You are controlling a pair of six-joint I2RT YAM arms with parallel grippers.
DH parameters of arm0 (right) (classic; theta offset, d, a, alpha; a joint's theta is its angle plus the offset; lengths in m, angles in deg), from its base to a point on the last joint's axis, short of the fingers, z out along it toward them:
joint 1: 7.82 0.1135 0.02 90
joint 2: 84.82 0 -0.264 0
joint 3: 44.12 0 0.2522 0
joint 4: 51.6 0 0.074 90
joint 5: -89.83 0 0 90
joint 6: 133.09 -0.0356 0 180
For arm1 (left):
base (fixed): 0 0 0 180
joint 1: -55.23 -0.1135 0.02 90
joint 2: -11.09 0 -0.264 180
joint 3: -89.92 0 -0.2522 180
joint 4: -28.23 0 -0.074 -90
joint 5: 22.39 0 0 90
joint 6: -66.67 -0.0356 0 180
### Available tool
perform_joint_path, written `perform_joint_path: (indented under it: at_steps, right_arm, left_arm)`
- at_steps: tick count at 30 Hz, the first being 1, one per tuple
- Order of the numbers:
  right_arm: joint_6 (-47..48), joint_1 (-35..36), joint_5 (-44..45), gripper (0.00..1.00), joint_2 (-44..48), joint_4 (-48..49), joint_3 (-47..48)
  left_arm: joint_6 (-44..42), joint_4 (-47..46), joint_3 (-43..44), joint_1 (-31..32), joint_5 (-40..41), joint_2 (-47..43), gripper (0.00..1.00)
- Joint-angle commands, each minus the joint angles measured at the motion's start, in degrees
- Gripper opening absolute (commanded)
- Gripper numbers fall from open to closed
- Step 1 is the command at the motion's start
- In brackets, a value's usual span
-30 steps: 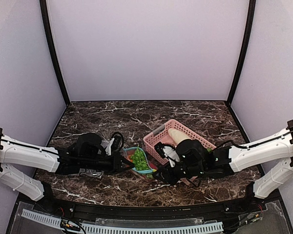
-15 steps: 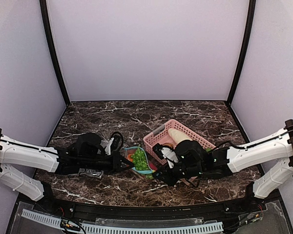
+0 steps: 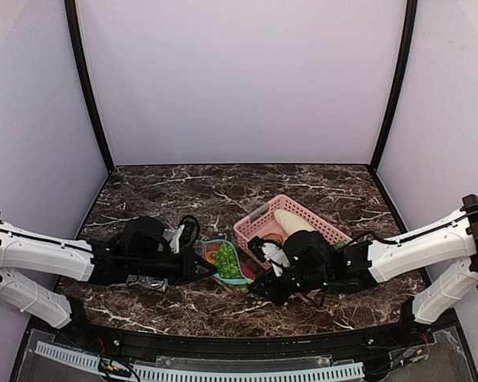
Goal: Place the food in the zip-top bag and seal the zipper
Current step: Pass from the left arm to the right, then pass from the right arm to the left
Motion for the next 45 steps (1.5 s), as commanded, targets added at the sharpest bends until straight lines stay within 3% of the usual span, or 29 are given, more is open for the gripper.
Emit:
perform_joint_path:
  at_steps: [1, 6, 10, 17, 19, 20, 22, 24, 26, 30, 36, 45]
  right_arm:
    - [0.7, 0.8, -0.4, 0.16, -1.2, 0.3, 0.1]
    - [0.8, 1.1, -0.1, 0.11, -1.7, 0.2, 0.3]
    - [0.9, 1.5, 0.4, 0.0, -1.5, 0.0, 0.4]
    - [1.3, 1.7, 0.7, 0.0, 0.0, -0.2, 0.6]
    - [1.5, 1.7, 0.6, 0.0, 0.3, -0.2, 0.5]
    - [1.6, 1.8, 0.5, 0.0, 0.5, -0.2, 0.4]
    - [1.6, 1.7, 0.2, 0.0, 0.9, 0.1, 0.2]
    - [1.7, 1.7, -0.2, 0.0, 1.4, 0.4, -0.2]
    - [1.5, 1.7, -0.4, 0.0, 1.7, 0.5, -0.4]
    - [1.4, 1.7, -0.6, 0.0, 2.1, 1.1, -0.8]
    - [0.8, 1.7, 0.6, 0.0, 2.4, 1.9, -1.4]
    - [-0.2, 1.6, 1.1, 0.0, 2.1, 2.6, -1.8]
  left_arm:
    - [-1.1, 0.8, 0.8, 0.1, 0.8, -1.6, 0.01]
    - [-1.1, 1.0, 0.7, 0.1, 0.8, -1.6, 0.01]
    - [-1.2, 1.0, 0.7, 0.0, 0.9, -1.7, 0.01]
    - [-5.2, 5.3, 2.0, 0.1, 0.9, -1.5, 0.04]
    - [-10.1, 10.4, 5.0, 0.1, 1.5, -2.0, 0.24]
    - [-12.2, 12.3, 5.9, 0.1, 1.9, -2.6, 0.42]
    - [-19.3, 18.4, 9.2, 0.0, 4.0, -3.4, 0.66]
    - [-26.9, 25.8, 13.3, 0.0, 6.9, -3.6, 0.76]
    - [-34.2, 31.4, 17.3, 0.1, 9.6, -3.3, 0.8]
    - [-48.4, 31.1, 20.4, 0.0, 6.1, -4.1, 0.79]
    - [-62.8, 15.6, 15.8, 0.5, -6.6, -5.0, 0.72]
    - [-66.8, 5.5, 13.0, 1.7, -13.5, 1.6, 0.58]
